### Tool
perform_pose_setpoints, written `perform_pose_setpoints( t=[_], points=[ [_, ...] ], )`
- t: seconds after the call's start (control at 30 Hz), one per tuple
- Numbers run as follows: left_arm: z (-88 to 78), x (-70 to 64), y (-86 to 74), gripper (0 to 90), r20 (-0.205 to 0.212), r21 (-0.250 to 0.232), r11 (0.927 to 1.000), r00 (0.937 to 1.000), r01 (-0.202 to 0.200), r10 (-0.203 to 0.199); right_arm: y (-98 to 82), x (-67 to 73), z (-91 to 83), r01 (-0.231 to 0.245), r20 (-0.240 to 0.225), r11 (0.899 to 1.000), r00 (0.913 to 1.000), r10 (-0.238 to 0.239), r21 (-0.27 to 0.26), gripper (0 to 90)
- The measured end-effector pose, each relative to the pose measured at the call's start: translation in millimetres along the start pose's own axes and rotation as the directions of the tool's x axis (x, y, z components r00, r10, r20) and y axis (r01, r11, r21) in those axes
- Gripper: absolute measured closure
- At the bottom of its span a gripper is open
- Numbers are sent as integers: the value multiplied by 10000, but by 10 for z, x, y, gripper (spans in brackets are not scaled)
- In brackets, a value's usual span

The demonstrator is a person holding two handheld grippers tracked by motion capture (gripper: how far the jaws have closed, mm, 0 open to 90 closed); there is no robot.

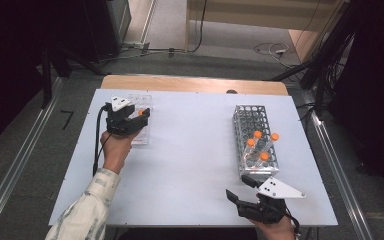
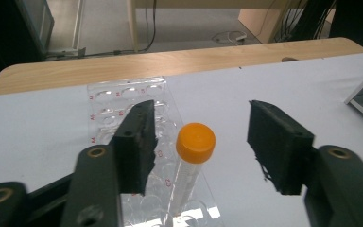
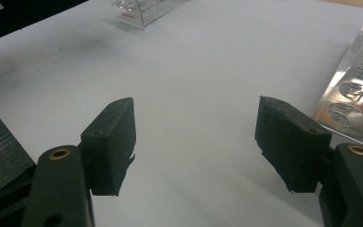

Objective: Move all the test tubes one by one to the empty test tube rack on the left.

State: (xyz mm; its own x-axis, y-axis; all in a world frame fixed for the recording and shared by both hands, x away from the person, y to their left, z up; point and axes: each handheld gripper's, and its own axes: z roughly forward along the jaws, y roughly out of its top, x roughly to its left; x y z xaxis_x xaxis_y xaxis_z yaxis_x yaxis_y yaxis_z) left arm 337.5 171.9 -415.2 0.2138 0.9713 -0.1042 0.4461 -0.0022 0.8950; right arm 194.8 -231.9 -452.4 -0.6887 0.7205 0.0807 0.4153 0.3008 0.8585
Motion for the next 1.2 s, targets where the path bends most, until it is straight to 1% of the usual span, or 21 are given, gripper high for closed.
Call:
perform_pose_setpoints(
  t=[0.13,0.23,0.3,0.43,0.53,0.6,0.67,0.8,1.0,1.13,1.2],
  points=[
    [-48,-15,-44,285,-114,-77,10000,9999,34,-35,1,-20,-12,-73,153,10000,9999,74,-65,283],
    [-86,-6,-79,235,-150,-136,9997,9997,209,-211,5,-38,-27,-88,261,9999,9996,92,-141,286],
    [-122,-4,-96,221,-107,-222,9993,9995,310,-312,8,-49,-40,-98,360,9998,9993,105,-187,292],
    [-183,-24,-118,142,-160,-227,9996,9997,167,-170,5,-80,-76,-257,520,9994,9983,268,-218,297],
    [-235,-38,-134,126,-122,-280,9995,9998,128,-132,-8,-113,-111,-352,653,9991,9972,367,-253,297],
    [-275,-53,-144,121,-36,-410,9990,9999,161,-162,-15,-144,-142,-453,763,9985,9960,475,-304,297],
    [-315,-73,-157,103,9,-488,9987,9999,122,-121,-23,-181,-172,-521,889,9980,9945,551,-361,299],
    [-392,-114,-209,98,154,-611,9981,9998,95,-86,-38,-255,-218,-651,1172,9970,9907,697,-429,299],
    [-496,-177,-300,99,488,-624,9980,9988,-33,64,-30,-343,-248,-834,1619,9950,9826,913,-554,298],
    [-569,-230,-367,99,721,-670,9977,9973,-109,158,-19,-375,-237,-871,1921,9945,9766,966,-573,298],
    [-592,-251,-410,99,790,-587,9981,9966,-174,220,-13,-405,-215,-917,2081,9940,9728,1021,-588,306]
  ],
)
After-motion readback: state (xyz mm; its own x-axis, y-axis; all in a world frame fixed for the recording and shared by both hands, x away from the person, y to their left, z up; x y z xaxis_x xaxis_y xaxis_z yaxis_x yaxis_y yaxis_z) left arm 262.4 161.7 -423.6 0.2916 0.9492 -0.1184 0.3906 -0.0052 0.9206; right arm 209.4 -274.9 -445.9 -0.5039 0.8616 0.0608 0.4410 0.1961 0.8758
